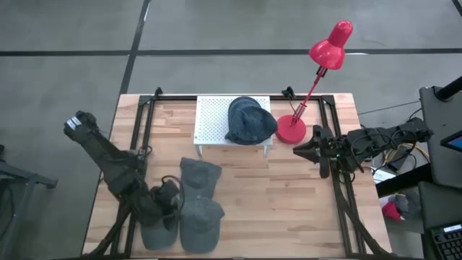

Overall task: Pick & Place hat
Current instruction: Put the left gray cap on the shelf

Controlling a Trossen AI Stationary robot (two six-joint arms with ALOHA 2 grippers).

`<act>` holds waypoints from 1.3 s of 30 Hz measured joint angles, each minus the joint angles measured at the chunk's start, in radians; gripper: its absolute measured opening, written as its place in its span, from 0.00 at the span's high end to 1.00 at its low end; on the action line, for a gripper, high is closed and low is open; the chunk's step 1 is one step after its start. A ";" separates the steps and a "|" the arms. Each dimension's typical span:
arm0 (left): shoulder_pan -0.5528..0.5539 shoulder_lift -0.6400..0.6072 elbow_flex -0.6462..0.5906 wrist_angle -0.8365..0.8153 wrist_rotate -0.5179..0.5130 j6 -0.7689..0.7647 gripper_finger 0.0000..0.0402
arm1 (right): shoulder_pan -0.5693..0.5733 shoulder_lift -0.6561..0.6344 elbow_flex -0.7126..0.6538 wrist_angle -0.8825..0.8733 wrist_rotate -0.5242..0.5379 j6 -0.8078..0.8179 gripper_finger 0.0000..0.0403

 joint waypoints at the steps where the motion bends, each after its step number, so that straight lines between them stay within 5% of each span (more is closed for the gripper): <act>1: -0.018 0.004 0.000 0.000 0.000 -0.038 0.71 | 0.000 -0.008 -0.016 0.014 -0.002 0.000 0.87; 9: -0.167 0.022 0.002 -0.012 0.000 -0.332 0.71 | 0.000 -0.035 -0.097 0.075 -0.003 0.055 0.87; 18: -0.241 0.025 -0.001 -0.210 0.000 -0.608 0.71 | 0.000 -0.033 -0.105 0.104 -0.002 0.075 0.87; 26: -0.239 0.044 -0.001 -0.209 -0.012 -0.635 0.71 | 0.000 -0.033 -0.105 0.115 -0.001 0.075 0.87; 39: -0.239 0.042 -0.001 -0.128 -0.060 -0.436 0.71 | 0.000 -0.033 -0.105 0.119 -0.001 0.074 0.87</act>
